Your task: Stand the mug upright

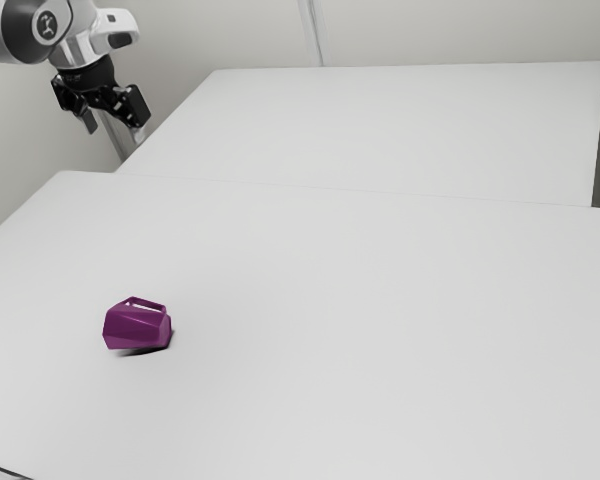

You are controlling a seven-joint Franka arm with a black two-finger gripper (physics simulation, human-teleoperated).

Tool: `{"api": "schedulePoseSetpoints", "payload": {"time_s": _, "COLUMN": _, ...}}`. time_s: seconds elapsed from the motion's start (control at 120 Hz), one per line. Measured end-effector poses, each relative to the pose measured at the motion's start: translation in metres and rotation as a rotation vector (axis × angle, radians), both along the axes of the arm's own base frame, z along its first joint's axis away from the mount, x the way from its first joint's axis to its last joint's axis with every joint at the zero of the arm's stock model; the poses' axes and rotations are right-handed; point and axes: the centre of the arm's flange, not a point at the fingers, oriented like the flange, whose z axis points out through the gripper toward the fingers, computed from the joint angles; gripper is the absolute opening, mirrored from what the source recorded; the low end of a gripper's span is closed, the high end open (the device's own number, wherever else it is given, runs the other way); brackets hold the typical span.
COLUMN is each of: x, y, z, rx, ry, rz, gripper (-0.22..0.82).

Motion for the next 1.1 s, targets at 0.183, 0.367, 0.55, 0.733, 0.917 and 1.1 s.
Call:
{"api": "schedulePoseSetpoints", "payload": {"time_s": 0.183, "x": 0.0, "y": 0.0, "z": -0.008, "rx": -0.004, "ry": 0.009, "rz": 0.025, "gripper": 0.6}}
{"api": "schedulePoseSetpoints", "payload": {"time_s": 0.367, "x": -0.004, "y": 0.027, "z": -0.012, "rx": -0.007, "ry": 0.015, "rz": 0.092, "gripper": 0.6}}
{"api": "schedulePoseSetpoints", "payload": {"time_s": 0.55, "x": -0.016, "y": 0.081, "z": -0.04, "rx": -0.08, "ry": 0.072, "rz": 0.22, "gripper": 0.6}}
{"api": "schedulePoseSetpoints", "payload": {"time_s": 0.733, "x": -0.026, "y": 0.132, "z": -0.105, "rx": -0.286, "ry": 0.186, "rz": 0.371, "gripper": 0.6}}
{"api": "schedulePoseSetpoints", "payload": {"time_s": 0.917, "x": -0.04, "y": 0.191, "z": -0.183, "rx": -0.471, "ry": 0.311, "rz": 0.5, "gripper": 0.6}}
{"api": "schedulePoseSetpoints", "payload": {"time_s": 1.1, "x": -0.044, "y": 0.218, "z": -0.243, "rx": -0.616, "ry": 0.385, "rz": 0.526, "gripper": 0.6}}
